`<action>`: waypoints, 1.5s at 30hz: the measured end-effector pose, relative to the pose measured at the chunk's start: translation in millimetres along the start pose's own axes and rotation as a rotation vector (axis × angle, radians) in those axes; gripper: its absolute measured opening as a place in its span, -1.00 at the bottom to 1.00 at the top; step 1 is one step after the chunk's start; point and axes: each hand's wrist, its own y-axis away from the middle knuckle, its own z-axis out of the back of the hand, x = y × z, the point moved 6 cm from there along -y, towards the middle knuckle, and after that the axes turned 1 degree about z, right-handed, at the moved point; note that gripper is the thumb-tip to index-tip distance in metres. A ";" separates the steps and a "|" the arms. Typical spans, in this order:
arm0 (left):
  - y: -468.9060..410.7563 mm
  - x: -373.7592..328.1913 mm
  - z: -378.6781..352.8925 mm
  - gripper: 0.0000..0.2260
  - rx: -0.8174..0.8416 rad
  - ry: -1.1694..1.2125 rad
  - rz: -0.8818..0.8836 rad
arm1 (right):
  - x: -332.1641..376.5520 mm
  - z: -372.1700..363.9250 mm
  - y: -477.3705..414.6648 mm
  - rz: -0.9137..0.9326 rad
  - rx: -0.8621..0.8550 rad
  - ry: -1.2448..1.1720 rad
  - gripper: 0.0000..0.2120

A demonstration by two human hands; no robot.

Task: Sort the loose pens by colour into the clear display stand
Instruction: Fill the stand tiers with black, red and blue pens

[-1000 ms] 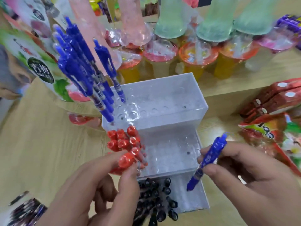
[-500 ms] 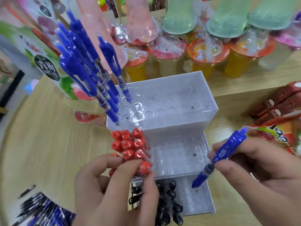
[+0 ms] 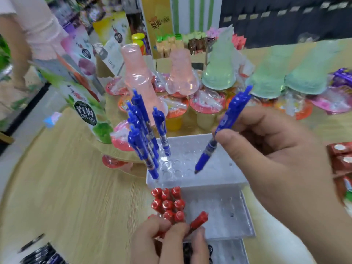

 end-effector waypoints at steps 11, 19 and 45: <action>10.4 20.0 -15.6 -0.78 0.144 0.263 0.593 | -31.6 -59.5 -35.1 -0.057 0.059 0.074 -0.87; 17.2 24.2 -24.1 -0.65 0.197 0.155 0.789 | -19.9 -68.7 -42.1 0.094 0.166 0.547 -0.84; 10.9 6.6 32.5 -0.74 0.349 -0.028 -0.021 | -40.1 -26.1 37.2 -0.163 0.218 0.510 -0.95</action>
